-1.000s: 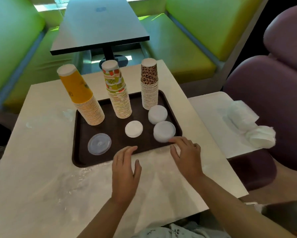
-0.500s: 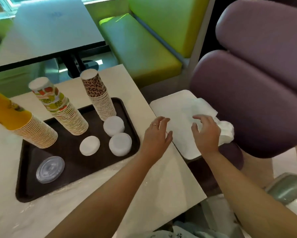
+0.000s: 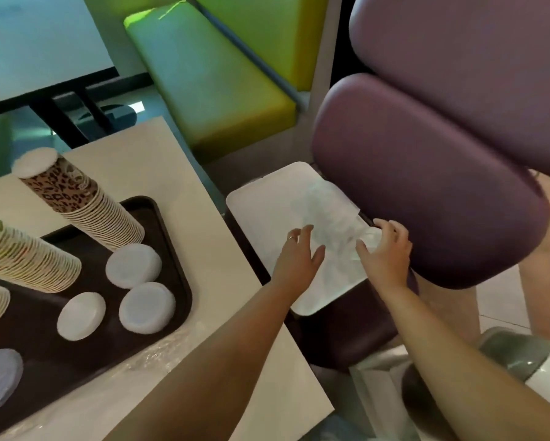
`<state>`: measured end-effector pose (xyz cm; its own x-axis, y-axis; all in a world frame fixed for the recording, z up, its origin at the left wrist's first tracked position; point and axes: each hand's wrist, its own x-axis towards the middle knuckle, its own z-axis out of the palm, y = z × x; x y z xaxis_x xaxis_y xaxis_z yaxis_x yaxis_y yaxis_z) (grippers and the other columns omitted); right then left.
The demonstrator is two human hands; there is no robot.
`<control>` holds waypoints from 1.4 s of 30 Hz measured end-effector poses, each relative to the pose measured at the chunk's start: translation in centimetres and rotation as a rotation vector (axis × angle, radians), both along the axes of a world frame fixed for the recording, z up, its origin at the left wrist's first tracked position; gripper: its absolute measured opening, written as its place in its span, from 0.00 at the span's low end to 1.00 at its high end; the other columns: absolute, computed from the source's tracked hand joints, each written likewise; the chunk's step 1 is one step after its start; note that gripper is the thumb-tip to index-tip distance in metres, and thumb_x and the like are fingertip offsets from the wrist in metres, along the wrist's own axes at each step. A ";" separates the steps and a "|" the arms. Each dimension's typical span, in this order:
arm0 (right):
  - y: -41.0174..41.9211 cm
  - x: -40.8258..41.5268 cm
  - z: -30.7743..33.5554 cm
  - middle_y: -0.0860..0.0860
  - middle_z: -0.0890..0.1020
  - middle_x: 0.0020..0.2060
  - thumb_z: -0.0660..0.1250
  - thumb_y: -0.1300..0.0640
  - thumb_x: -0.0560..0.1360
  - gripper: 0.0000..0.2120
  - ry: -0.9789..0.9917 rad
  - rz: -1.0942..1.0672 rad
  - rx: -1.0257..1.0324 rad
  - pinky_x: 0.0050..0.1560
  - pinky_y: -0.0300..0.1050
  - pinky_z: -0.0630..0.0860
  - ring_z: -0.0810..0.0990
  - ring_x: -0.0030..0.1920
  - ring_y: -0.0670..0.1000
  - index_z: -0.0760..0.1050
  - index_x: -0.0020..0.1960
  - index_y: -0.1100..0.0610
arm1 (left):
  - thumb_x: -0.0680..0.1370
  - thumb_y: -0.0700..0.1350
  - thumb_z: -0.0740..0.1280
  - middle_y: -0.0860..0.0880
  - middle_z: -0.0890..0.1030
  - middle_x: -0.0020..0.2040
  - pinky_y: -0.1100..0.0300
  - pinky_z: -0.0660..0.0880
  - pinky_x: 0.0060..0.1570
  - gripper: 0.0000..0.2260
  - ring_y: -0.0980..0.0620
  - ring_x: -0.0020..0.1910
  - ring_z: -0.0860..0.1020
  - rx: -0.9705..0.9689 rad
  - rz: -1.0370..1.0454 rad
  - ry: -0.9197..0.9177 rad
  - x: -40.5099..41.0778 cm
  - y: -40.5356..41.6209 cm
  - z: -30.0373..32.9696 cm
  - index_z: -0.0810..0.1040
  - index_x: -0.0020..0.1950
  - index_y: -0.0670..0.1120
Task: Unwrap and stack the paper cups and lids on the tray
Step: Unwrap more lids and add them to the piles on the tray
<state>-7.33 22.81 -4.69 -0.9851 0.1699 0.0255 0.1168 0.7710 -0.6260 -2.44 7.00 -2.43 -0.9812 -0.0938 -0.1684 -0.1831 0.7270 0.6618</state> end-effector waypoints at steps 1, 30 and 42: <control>0.3 -0.5 -0.6 0.55 0.63 0.69 0.71 0.54 0.71 0.27 -0.043 -0.008 -0.011 0.60 0.54 0.68 0.66 0.63 0.61 0.67 0.68 0.54 | 0.82 0.52 0.57 0.43 0.60 0.73 0.56 0.71 0.57 0.23 0.46 0.57 0.77 0.026 -0.004 -0.036 -0.6 0.6 -0.5 0.57 0.75 0.49; 0.9 1.8 -0.7 0.54 0.70 0.61 0.68 0.51 0.75 0.21 -0.213 0.051 -0.303 0.43 0.40 0.66 0.72 0.55 0.51 0.68 0.64 0.54 | 0.80 0.48 0.61 0.49 0.73 0.54 0.71 0.68 0.41 0.11 0.58 0.44 0.73 0.337 0.067 -0.068 -1.1 4.1 -2.3 0.71 0.61 0.46; -10.7 8.3 9.9 0.40 0.76 0.51 0.68 0.52 0.75 0.10 -0.089 0.663 -0.523 0.43 0.31 0.75 0.77 0.50 0.38 0.73 0.55 0.43 | 0.74 0.55 0.55 0.58 0.74 0.50 0.63 0.72 0.54 0.18 0.54 0.54 0.73 0.282 0.326 0.458 8.6 -7.7 10.6 0.79 0.51 0.48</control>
<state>0.92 12.08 5.20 -0.8796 -0.4752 0.0220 -0.1915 0.3113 -0.9308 6.20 -0.69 8.19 -0.8883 -0.4132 0.2002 -0.0183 0.4675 0.8838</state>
